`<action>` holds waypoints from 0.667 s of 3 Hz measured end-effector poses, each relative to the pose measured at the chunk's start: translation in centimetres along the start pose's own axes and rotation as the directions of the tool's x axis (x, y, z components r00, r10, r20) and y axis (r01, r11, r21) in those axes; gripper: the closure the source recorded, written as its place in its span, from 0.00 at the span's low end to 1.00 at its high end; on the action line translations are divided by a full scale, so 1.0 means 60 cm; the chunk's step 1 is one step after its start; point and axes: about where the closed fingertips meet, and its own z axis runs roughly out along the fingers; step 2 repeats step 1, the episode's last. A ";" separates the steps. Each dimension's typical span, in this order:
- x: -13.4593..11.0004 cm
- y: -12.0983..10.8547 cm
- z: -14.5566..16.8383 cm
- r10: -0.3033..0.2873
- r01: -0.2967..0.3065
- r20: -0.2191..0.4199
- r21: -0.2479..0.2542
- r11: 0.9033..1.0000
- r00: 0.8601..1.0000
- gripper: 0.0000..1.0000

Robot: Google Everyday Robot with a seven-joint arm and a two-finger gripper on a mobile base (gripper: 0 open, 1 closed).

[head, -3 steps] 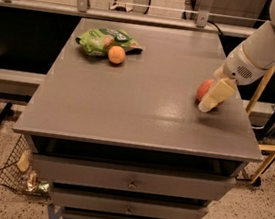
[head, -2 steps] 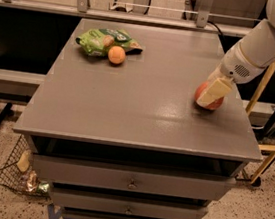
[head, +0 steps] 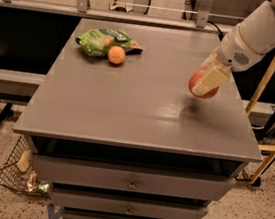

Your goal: Pick apple

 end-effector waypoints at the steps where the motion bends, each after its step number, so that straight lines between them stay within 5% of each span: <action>1: -0.054 0.008 -0.034 -0.104 0.103 0.046 0.005 0.995 0.994 1.00; 2: -0.054 0.008 -0.034 -0.104 0.103 0.046 0.005 0.995 0.994 1.00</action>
Offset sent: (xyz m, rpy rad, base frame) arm 0.0000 0.0000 0.0000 0.0000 0.0000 0.0000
